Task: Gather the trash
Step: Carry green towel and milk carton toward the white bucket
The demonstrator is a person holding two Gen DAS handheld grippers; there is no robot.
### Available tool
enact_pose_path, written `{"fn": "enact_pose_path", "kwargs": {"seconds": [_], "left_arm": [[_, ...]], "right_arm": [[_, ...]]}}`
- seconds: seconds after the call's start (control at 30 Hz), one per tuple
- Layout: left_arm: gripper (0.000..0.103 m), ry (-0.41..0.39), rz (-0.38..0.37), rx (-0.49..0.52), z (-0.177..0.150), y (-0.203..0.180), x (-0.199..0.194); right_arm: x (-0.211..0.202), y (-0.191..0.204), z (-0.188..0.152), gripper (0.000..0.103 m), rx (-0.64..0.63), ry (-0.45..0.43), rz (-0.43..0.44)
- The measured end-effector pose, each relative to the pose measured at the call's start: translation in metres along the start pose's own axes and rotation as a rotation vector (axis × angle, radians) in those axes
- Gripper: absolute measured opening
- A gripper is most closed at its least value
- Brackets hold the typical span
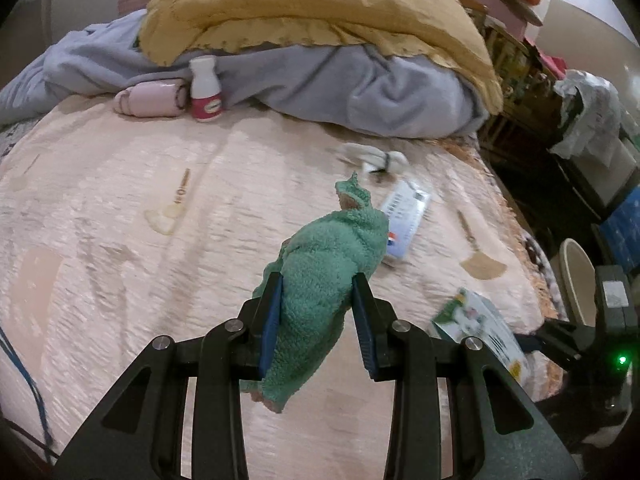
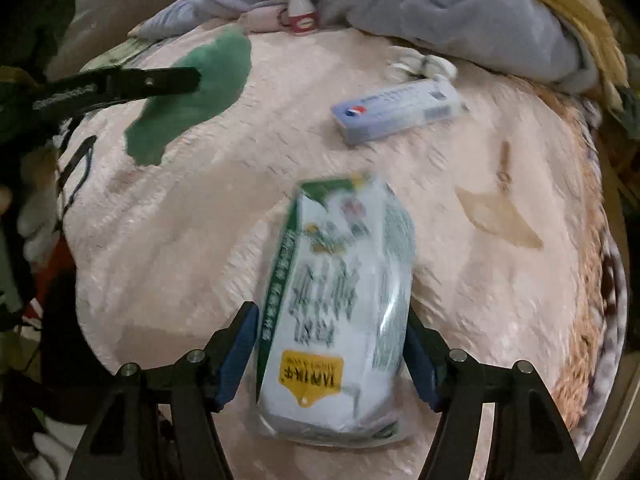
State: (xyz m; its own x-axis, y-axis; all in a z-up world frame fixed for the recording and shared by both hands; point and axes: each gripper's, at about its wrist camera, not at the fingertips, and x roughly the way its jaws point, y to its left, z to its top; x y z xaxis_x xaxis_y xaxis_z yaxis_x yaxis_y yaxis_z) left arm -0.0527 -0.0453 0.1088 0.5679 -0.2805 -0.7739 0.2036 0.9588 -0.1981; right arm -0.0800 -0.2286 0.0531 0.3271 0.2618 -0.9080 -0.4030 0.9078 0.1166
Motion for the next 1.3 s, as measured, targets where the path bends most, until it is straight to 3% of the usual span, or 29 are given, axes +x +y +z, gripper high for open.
{"fn": "enact_pose_path", "kwargs": {"seconds": [0.1,0.37,0.67,0.97,1.3], "left_arm": [[0.032,-0.003,-0.006,0.015,-0.006,-0.018,-0.005],[0.032,-0.018,0.005,0.025,-0.023,-0.046,-0.017],[0.032,-0.037,-0.014,0.066,-0.026,-0.09,-0.021],[0.031,-0.026,-0.08,0.125,-0.028,-0.149,-0.012],[0.032,-0.018,-0.163,0.211,-0.025,-0.226,0.001]], "right_arm": [[-0.004,-0.001,0.002,0.07,0.042,-0.101,-0.071],[-0.015,-0.007,-0.009,0.069,0.047,-0.162,-0.07],[-0.086,-0.042,-0.04,0.069,0.149,-0.303,-0.036],[-0.129,-0.075,-0.069,0.069,0.22,-0.371,-0.113],[-0.162,-0.137,-0.111,0.069,0.35,-0.407,-0.197]]}}
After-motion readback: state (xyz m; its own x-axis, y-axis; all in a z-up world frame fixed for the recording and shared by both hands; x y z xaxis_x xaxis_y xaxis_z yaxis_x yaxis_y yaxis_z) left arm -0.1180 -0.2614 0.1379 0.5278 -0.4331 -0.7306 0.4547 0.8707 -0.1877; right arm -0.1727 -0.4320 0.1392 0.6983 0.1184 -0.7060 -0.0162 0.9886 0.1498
